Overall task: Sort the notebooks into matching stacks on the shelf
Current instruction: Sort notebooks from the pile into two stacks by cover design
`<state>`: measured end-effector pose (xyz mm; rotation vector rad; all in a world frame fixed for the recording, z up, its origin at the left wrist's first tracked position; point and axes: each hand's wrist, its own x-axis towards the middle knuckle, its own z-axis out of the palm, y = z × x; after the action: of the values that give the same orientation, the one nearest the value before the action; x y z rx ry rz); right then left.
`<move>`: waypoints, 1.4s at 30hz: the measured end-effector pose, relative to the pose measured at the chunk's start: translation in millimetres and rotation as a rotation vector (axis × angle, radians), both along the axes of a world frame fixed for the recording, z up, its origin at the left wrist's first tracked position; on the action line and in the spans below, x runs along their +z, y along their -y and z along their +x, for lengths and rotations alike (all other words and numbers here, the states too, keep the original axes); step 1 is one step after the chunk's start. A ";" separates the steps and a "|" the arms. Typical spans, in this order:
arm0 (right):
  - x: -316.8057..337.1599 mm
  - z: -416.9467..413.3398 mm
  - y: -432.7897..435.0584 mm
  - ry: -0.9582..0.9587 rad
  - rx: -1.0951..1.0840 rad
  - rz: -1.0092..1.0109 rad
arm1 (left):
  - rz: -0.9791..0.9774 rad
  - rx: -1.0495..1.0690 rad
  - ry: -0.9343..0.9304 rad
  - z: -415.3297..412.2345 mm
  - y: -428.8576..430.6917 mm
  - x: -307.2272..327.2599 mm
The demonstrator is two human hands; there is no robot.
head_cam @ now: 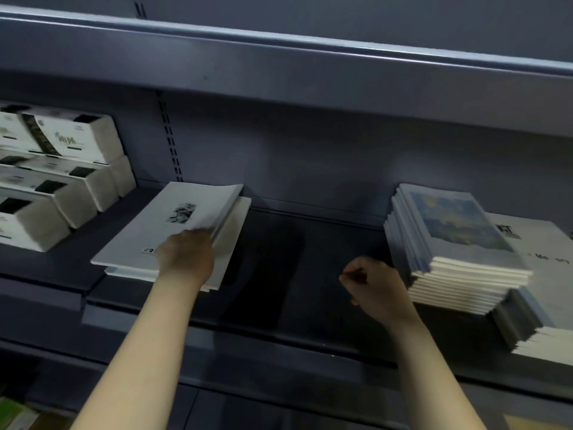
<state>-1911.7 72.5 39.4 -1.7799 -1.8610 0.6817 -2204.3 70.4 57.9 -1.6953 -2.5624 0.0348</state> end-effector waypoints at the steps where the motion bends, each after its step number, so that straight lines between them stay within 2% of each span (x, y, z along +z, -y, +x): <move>1: -1.7 2.0 1.3 -0.004 -0.011 -0.002 | 0.029 -0.023 -0.034 -1.6 -0.3 4.0; 3: -4.4 5.7 3.2 -0.014 -0.025 -0.001 | 0.084 -0.055 -0.043 -7.1 1.7 10.7; 8: -8.5 11.3 5.9 -0.040 -0.022 0.030 | 0.282 -0.111 0.148 -25.6 12.4 28.8; 14: -10.4 9.8 7.9 -0.056 0.027 0.068 | 0.571 -0.285 0.252 -11.3 38.0 47.1; 17: -10.3 10.4 8.6 -0.104 0.064 0.072 | 0.714 -0.350 0.436 -5.8 50.5 41.5; 22: -10.1 11.6 6.8 -0.242 0.089 0.025 | 0.845 -0.415 0.883 -4.1 56.4 35.2; 26: -8.8 7.9 7.7 -0.368 0.125 -0.010 | 0.886 -0.595 1.243 6.8 57.1 35.0; 30: -3.5 2.4 9.5 -0.525 0.174 -0.078 | 0.838 -0.638 1.507 26.9 53.5 29.7; 35: 11.2 5.4 11.2 -0.803 0.178 -0.062 | 0.705 -0.726 1.708 60.4 47.3 19.9; 39: 23.6 15.9 5.0 -1.012 0.095 0.033 | 0.651 -0.689 1.883 81.8 41.6 13.0; 42: 38.6 29.8 1.0 -1.102 0.137 0.144 | 0.614 -0.671 1.909 89.1 37.1 5.8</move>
<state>-1881.9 71.4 78.0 -0.8394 -1.1918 1.2113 -2115.2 33.2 63.6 -2.4124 -1.3814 -3.1210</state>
